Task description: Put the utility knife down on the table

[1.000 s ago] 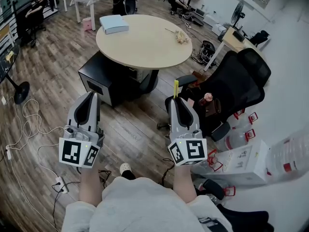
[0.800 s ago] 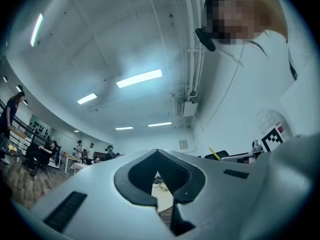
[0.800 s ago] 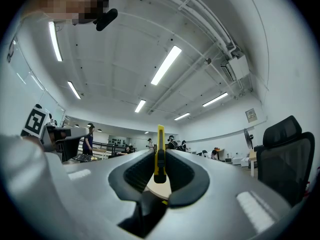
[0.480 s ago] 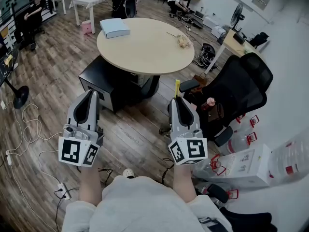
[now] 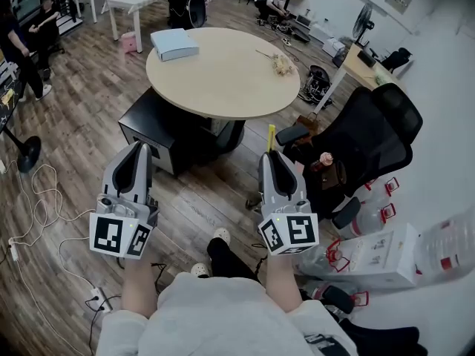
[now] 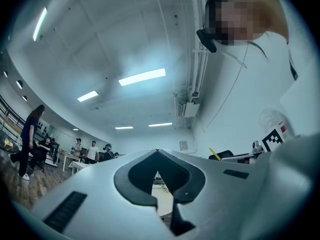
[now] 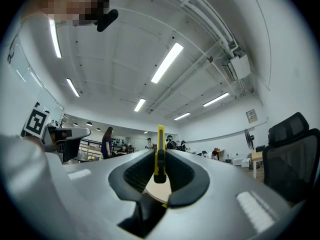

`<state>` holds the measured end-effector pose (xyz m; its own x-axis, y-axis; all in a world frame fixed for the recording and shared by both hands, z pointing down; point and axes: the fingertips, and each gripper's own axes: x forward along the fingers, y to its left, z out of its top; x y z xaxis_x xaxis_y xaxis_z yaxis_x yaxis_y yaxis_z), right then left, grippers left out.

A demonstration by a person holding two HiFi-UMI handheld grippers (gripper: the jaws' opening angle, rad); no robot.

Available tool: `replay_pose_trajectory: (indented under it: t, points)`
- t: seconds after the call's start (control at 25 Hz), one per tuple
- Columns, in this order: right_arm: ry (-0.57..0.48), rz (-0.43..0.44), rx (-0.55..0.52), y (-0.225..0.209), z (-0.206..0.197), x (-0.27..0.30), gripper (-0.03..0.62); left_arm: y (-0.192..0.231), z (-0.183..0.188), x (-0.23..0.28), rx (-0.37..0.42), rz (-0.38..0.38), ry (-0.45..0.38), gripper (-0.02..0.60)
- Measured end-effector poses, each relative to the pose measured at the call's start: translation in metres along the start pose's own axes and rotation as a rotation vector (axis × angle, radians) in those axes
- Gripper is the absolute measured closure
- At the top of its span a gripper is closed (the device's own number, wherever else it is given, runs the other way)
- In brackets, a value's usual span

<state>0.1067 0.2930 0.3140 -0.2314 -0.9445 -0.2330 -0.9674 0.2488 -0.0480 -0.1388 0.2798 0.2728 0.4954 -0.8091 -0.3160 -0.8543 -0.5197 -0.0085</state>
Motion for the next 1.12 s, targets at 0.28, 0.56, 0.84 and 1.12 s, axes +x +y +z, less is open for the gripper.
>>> replay_pose_trajectory:
  t: [0.28, 0.56, 0.84, 1.12]
  points:
    - [-0.011, 0.016, -0.003, -0.019, -0.009, 0.053, 0.520, 0.024, -0.013, 0.043, 0.006, 0.018, -0.011, 0.574]
    - [-0.034, 0.049, 0.000, -0.048, -0.010, 0.121, 0.520, 0.047, -0.021, 0.106, 0.025, 0.042, -0.033, 0.574]
    - [-0.052, 0.067, 0.004, -0.084, -0.012, 0.177, 0.520, 0.058, -0.032, 0.166, 0.039, 0.056, -0.044, 0.574]
    - [-0.064, 0.070, 0.004, -0.126, -0.015, 0.219, 0.520, 0.059, -0.042, 0.222, 0.054, 0.058, -0.061, 0.574]
